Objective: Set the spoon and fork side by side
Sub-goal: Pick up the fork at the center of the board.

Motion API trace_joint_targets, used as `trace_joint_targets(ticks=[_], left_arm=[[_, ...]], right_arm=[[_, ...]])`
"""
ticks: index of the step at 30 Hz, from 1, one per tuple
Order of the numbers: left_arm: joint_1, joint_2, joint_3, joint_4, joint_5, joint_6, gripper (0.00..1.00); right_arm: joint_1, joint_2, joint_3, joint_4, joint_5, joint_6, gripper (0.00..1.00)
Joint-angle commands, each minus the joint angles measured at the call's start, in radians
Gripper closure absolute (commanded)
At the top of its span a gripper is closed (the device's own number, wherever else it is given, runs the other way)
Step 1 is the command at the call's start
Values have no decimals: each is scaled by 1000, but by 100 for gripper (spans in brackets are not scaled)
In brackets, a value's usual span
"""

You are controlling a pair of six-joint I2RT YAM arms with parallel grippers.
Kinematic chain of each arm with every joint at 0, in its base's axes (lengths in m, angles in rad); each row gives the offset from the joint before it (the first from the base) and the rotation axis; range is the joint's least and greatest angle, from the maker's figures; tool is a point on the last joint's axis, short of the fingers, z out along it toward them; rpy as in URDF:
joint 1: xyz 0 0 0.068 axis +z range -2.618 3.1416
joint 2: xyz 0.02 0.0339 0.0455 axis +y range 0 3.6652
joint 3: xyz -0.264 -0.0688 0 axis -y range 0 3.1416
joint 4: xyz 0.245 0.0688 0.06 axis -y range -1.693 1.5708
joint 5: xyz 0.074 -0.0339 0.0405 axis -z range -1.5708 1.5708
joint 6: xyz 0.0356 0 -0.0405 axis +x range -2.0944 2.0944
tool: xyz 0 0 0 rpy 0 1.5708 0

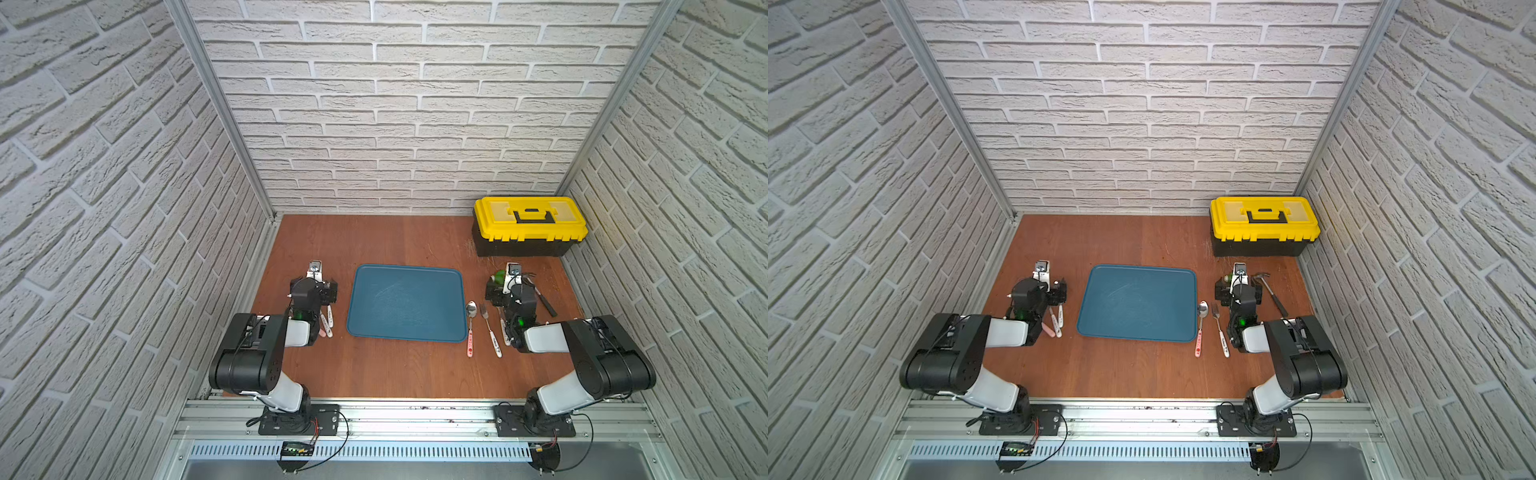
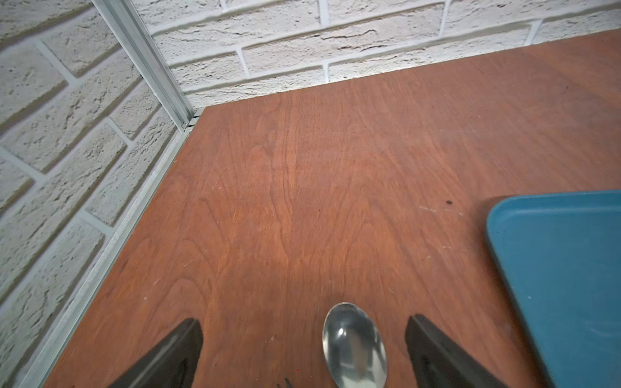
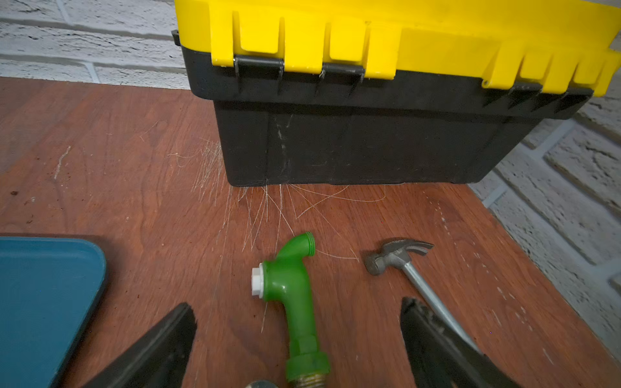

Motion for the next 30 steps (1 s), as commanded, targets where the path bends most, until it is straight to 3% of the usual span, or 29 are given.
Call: trace_joint_targets(ticks=[1, 25, 30], left_arm=[[3, 8, 17, 47, 12, 11, 2], [9, 7, 18, 44, 24, 10, 2], [-13, -140, 5, -49, -110, -9, 2]], right_arm=[[-6, 5, 17, 55, 10, -10, 1], [-6, 4, 18, 51, 5, -10, 1], [3, -18, -16, 94, 68, -2, 1]])
